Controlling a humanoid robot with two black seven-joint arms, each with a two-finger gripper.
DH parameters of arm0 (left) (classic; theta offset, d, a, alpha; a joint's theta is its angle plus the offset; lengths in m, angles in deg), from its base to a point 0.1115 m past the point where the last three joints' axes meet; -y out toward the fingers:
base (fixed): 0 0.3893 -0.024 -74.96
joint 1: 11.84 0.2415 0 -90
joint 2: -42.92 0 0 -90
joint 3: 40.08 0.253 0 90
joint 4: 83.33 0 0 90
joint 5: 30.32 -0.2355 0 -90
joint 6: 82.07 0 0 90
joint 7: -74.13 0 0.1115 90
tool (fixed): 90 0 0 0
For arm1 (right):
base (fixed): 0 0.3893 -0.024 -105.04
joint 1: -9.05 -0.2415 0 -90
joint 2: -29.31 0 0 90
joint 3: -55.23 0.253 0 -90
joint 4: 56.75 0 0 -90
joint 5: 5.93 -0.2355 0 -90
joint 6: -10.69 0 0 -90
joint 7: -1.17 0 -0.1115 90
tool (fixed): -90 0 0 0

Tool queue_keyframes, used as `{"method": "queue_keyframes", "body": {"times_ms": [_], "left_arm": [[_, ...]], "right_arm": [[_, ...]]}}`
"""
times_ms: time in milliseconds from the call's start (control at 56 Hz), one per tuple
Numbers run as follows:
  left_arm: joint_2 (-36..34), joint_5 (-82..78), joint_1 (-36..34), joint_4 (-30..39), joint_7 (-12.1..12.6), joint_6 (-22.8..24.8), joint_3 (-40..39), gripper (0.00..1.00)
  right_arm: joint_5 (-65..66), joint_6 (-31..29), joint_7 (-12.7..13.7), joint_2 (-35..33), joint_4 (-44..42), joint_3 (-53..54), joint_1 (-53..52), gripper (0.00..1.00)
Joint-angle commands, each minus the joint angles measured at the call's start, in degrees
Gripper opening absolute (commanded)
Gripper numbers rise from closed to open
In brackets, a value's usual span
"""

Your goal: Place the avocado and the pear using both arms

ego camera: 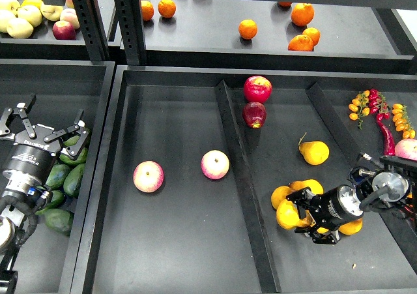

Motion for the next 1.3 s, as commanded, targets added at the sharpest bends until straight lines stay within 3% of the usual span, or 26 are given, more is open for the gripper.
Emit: {"method": "queue_keyframes", "body": {"times_ms": [0,286,661,697,858,1054,1287], "left_arm": [[0.0,0.0,0.0,0.0,0.0,-0.01,0.09,1.0],[0.0,0.0,0.0,-0.27,0.0,-0.01,0.35,1.0],[0.0,0.0,0.0,-0.44,0.0,-0.09,0.61,1.0],[0.0,0.0,0.0,-0.35,0.09,-0.09,0.61,1.0],[0.0,0.0,0.0,-0.44,0.09,-0.09,0.61,1.0],[0.0,0.0,0.08,-1.32,0.0,-0.01,0.7,1.0],[0.0,0.0,0.52,-0.62,-0.09,-0.01,0.88,1.0]], "right_arm": [[1.17,0.0,0.0,-0.45,0.15,0.05,-0.79,0.69],[1.52,0.0,0.0,-1.07,1.56,2.95,-3.34,0.99],[1.26,0.0,0.0,-7.57,4.37,16.22,-2.46,1.0],[1.43,0.0,0.0,-9.59,4.2,23.23,-1.06,1.0],[1.43,0.0,0.0,-10.56,3.84,33.97,1.32,1.0],[1.26,0.0,0.0,-10.03,3.23,44.6,6.15,1.0],[1.26,0.0,0.0,-5.64,2.53,64.98,14.59,1.0]]}}
